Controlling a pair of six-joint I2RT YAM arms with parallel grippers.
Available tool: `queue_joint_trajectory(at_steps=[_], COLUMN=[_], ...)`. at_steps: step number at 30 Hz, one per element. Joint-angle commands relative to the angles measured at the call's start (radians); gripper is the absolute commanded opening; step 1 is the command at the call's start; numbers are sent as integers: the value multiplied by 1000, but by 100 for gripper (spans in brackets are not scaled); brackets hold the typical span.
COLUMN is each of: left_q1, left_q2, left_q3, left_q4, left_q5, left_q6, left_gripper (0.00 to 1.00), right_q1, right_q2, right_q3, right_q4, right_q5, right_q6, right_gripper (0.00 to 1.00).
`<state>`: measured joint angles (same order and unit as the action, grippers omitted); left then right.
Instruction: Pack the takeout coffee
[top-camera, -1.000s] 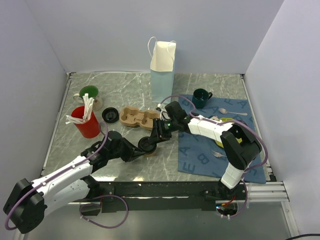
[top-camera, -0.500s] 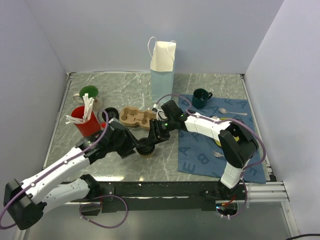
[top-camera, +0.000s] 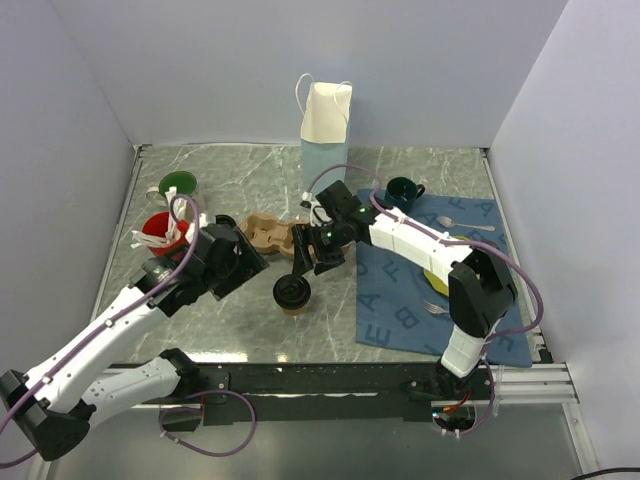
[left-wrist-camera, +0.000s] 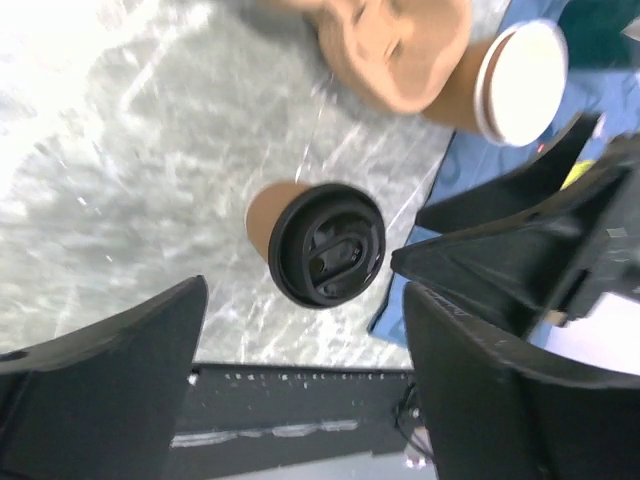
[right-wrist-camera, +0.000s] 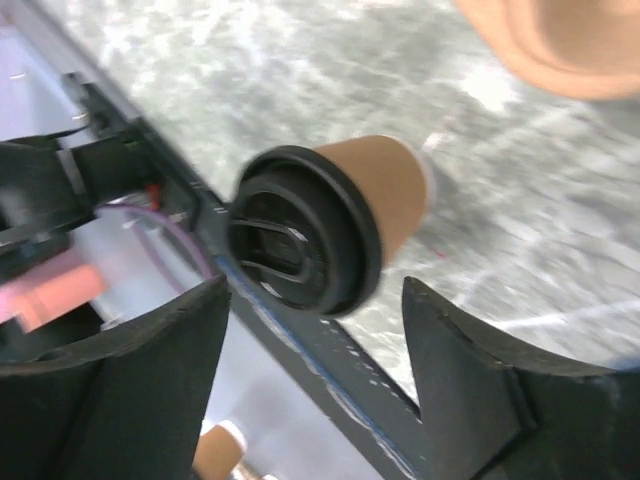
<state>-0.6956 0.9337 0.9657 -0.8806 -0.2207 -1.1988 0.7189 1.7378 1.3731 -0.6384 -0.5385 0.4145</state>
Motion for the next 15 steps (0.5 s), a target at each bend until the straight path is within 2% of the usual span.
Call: queue_joint_trajectory(at_steps=[1,4,9,15], left_q1=[4,4,4,4], left_q2=[-47,-94,-194,-274], left_q3=[90,114,120,99], left_q4=[-78,-109,-144,-182], left_q5=[-140,-184,-223,-249], left_q6=[47,30,-1,-44], left_gripper=[99,99,97,97], right_q1=[40,89,172,214], right_q2=[-41,-17,38,92], right_q3=[84,144,242,297], right_q4=[-148,-205,-253,-285], right_q5=[169,256,376,400], right_q6=[-65,-91,-106,-109], right_gripper=[82,89,90,89])
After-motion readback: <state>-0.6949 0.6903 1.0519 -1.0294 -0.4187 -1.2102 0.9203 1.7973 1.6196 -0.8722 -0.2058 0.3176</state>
